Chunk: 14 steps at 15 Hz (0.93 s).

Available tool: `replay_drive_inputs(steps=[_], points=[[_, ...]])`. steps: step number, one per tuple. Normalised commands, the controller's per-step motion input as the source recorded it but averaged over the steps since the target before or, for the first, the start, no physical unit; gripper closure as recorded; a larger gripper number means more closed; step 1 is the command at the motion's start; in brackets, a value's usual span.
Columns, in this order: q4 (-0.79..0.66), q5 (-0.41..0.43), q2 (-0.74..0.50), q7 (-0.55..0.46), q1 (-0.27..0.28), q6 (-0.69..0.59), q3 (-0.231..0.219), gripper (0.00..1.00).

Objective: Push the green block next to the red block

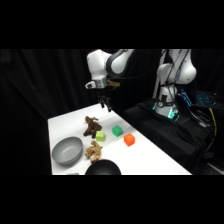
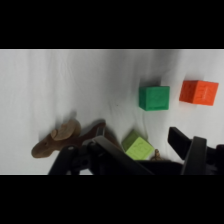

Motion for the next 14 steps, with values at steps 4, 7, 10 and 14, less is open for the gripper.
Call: replay_drive_inputs(steps=[4,7,10,14], points=[[-0.21,0.099,0.08,-0.33,-0.067,0.46,0.006,0.00],[-0.17,0.103,0.12,-0.24,-0.065,0.50,0.068,0.00],[-0.16,0.102,0.15,-0.19,-0.101,0.49,0.124,0.00],[-0.12,0.110,0.18,-0.17,-0.169,0.39,0.187,0.00]])
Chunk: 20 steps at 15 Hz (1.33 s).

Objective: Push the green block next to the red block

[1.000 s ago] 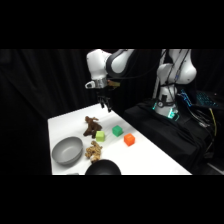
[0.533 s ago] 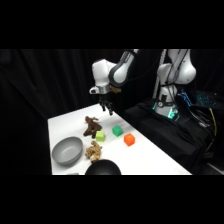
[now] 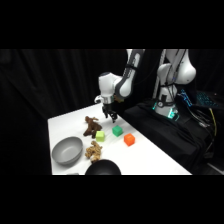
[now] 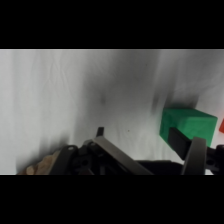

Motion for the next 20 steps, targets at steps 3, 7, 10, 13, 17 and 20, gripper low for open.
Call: replay_drive_inputs(steps=[3,7,10,13,17,20], points=[[-0.04,0.091,0.17,-0.16,-0.223,0.30,0.212,0.00],[0.00,0.045,0.11,-0.12,-0.208,0.22,0.207,0.00],[-0.07,-0.039,-0.06,0.00,-0.076,0.16,0.141,0.00],[-0.16,-0.088,-0.15,0.09,0.028,0.17,0.096,0.00],[-0.14,-0.132,-0.09,0.13,0.062,0.17,0.044,0.00],[-0.13,-0.096,-0.09,0.14,0.040,0.08,0.068,0.00]])
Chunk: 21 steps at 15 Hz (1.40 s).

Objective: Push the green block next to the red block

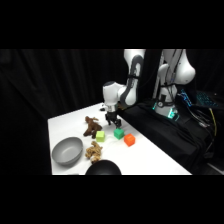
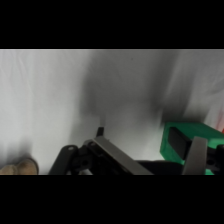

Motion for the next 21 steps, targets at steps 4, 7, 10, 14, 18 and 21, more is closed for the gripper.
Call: replay_drive_inputs(steps=[4,7,10,14,18,21], points=[[-0.31,-0.101,-0.19,0.28,0.170,0.13,0.071,0.00],[-0.29,-0.168,-0.17,0.36,0.269,0.13,0.010,0.00],[-0.16,-0.127,-0.13,0.36,0.238,-0.01,-0.024,0.00],[-0.01,0.122,-0.26,0.24,0.075,-0.47,0.056,0.00],[0.01,0.064,-0.52,0.24,0.151,-0.60,-0.058,0.00],[0.07,-0.028,-0.54,0.24,0.169,-0.58,-0.111,0.00]])
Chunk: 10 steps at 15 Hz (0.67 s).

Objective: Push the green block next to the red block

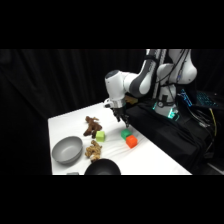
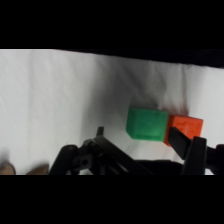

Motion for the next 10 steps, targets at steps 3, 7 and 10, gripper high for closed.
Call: replay_drive_inputs(steps=[3,7,10], points=[[0.13,-0.057,-0.48,0.22,0.151,-0.56,-0.100,0.00],[0.22,0.007,-0.41,0.16,0.139,-0.59,-0.072,0.00],[0.26,0.003,-0.26,0.29,0.119,-0.42,-0.045,0.00]])
